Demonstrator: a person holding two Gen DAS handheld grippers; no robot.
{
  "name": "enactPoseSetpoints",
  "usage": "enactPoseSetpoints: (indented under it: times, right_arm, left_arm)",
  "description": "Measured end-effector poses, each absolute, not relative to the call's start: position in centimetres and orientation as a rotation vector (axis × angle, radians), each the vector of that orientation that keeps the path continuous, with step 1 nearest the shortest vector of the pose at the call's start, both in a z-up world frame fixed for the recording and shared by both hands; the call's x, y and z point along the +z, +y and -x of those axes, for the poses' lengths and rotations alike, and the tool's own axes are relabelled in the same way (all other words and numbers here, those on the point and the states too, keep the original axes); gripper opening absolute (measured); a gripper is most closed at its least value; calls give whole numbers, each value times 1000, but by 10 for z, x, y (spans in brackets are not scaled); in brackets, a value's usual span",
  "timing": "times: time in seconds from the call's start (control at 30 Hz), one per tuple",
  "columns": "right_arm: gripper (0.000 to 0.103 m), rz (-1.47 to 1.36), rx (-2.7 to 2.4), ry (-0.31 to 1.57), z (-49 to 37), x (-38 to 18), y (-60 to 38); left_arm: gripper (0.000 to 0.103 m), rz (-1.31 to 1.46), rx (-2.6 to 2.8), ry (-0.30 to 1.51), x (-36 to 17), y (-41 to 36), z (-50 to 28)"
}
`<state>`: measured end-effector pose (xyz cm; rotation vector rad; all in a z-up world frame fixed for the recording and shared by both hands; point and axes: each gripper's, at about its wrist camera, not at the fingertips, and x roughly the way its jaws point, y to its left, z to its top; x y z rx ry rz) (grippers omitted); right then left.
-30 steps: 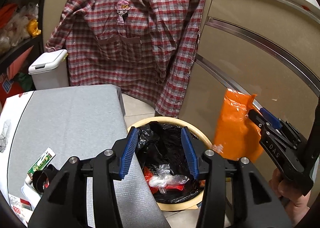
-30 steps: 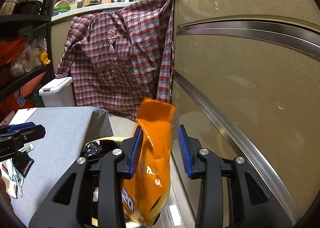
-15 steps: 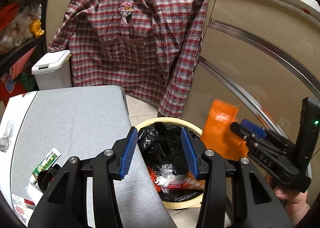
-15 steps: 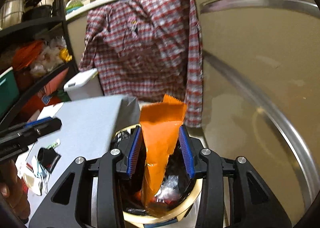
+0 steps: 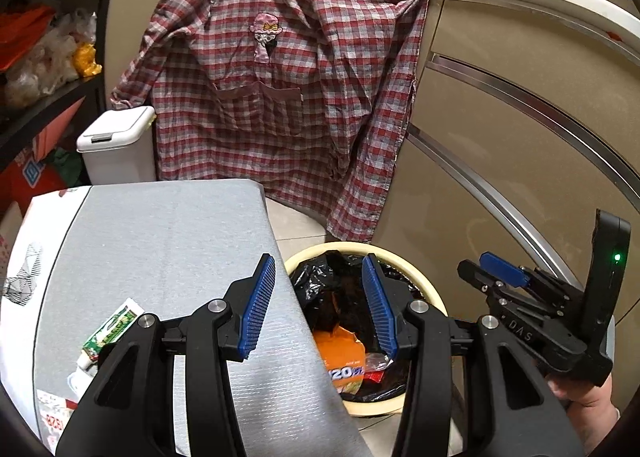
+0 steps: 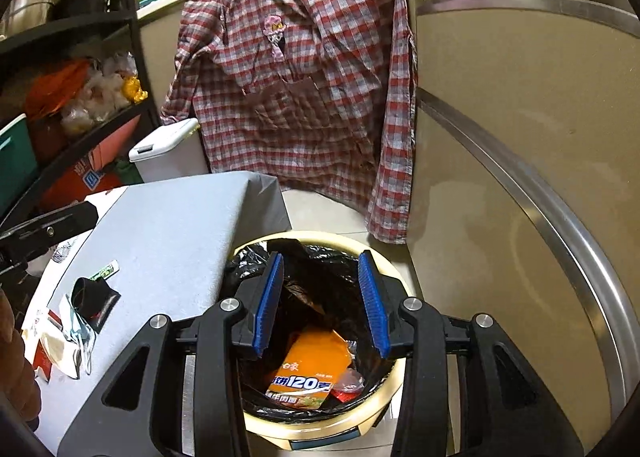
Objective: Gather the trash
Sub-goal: 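Open the left gripper over the bin while the right gripper releases the orange bag, then move both open grippers back toward the remaining trash on the table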
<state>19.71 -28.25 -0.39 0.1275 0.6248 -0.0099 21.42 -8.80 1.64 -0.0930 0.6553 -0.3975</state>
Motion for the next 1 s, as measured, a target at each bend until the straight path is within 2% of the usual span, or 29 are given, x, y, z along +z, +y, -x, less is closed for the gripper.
enactPoseSetpoints:
  times: [0.23,0.77,1.0]
  right_arm:
    - [40,-123,18,577,-188,8,-265]
    - [40,-78,146,500,-165,23,-191]
    - [26,-86,261,544,-168,12,-146]
  left_arm:
    - [45,81,-367,637,24,-61,-199]
    - [45,90,-219,606,34,66,-153]
    - [45,111,-132,681,6,119,-137]
